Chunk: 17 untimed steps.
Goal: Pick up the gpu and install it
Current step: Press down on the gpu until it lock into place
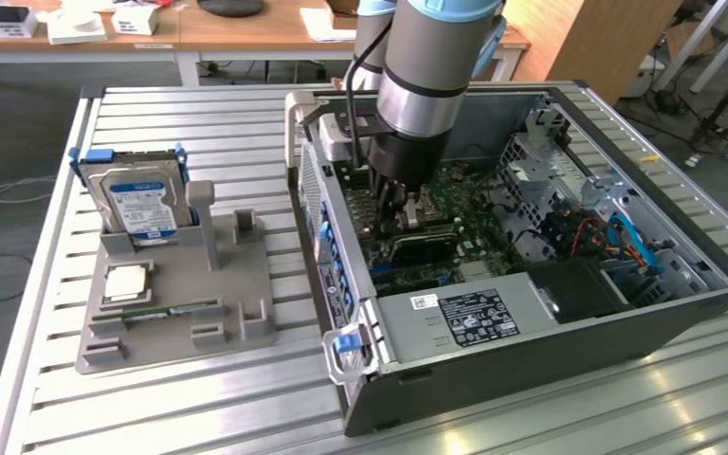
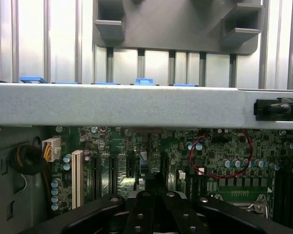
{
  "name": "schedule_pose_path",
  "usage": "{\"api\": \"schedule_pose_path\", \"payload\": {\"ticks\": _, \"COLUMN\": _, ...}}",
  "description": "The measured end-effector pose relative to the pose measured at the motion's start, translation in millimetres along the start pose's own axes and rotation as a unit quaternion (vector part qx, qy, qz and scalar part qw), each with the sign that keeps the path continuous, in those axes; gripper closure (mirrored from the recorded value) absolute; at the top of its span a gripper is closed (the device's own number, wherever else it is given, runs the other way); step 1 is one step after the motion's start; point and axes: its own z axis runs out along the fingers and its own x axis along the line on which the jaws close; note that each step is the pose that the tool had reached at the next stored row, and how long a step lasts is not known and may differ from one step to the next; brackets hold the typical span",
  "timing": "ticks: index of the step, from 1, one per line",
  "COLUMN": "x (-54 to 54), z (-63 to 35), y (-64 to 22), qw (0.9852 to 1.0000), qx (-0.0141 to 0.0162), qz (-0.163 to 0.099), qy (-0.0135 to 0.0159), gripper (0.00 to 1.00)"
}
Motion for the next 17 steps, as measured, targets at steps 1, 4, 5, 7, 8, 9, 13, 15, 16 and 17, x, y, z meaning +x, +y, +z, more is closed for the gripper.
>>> {"api": "schedule_pose_path", "payload": {"ticks": 1, "x": -2.4, "z": -4.4, "y": -1.6, "qw": 1.0000, "qx": -0.0014, "qz": 0.000, "qy": 0.0035, "gripper": 0.89}}
{"api": "schedule_pose_path", "payload": {"ticks": 4, "x": -2.6, "z": -9.3, "y": -1.4, "qw": 0.9999, "qx": -0.0054, "qz": 0.000, "qy": 0.0085, "gripper": 0.89}}
{"api": "schedule_pose_path", "payload": {"ticks": 5, "x": -2.6, "z": -9.5, "y": -1.4, "qw": 0.9999, "qx": -0.0056, "qz": 0.000, "qy": 0.0088, "gripper": 0.89}}
{"api": "schedule_pose_path", "payload": {"ticks": 7, "x": -2.7, "z": -9.4, "y": -1.4, "qw": 0.9999, "qx": -0.0055, "qz": 0.000, "qy": 0.0086, "gripper": 0.89}}
{"api": "schedule_pose_path", "payload": {"ticks": 8, "x": -2.6, "z": -9.5, "y": -1.4, "qw": 0.9999, "qx": -0.0056, "qz": 0.000, "qy": 0.0088, "gripper": 0.89}}
{"api": "schedule_pose_path", "payload": {"ticks": 9, "x": -2.6, "z": -9.4, "y": -1.3, "qw": 0.9999, "qx": -0.0055, "qz": 0.000, "qy": 0.0087, "gripper": 0.89}}
{"api": "schedule_pose_path", "payload": {"ticks": 13, "x": -2.6, "z": -9.5, "y": -1.4, "qw": 0.9999, "qx": -0.0055, "qz": 0.000, "qy": 0.0087, "gripper": 0.89}}
{"api": "schedule_pose_path", "payload": {"ticks": 15, "x": -2.6, "z": -9.5, "y": -1.3, "qw": 0.9999, "qx": -0.0055, "qz": 0.000, "qy": 0.0087, "gripper": 0.89}}
{"api": "schedule_pose_path", "payload": {"ticks": 16, "x": -2.6, "z": -9.5, "y": -1.4, "qw": 0.9999, "qx": -0.0055, "qz": 0.000, "qy": 0.0087, "gripper": 0.89}}
{"api": "schedule_pose_path", "payload": {"ticks": 17, "x": -2.6, "z": -9.5, "y": -1.4, "qw": 0.9999, "qx": -0.0055, "qz": 0.000, "qy": 0.0087, "gripper": 0.89}}
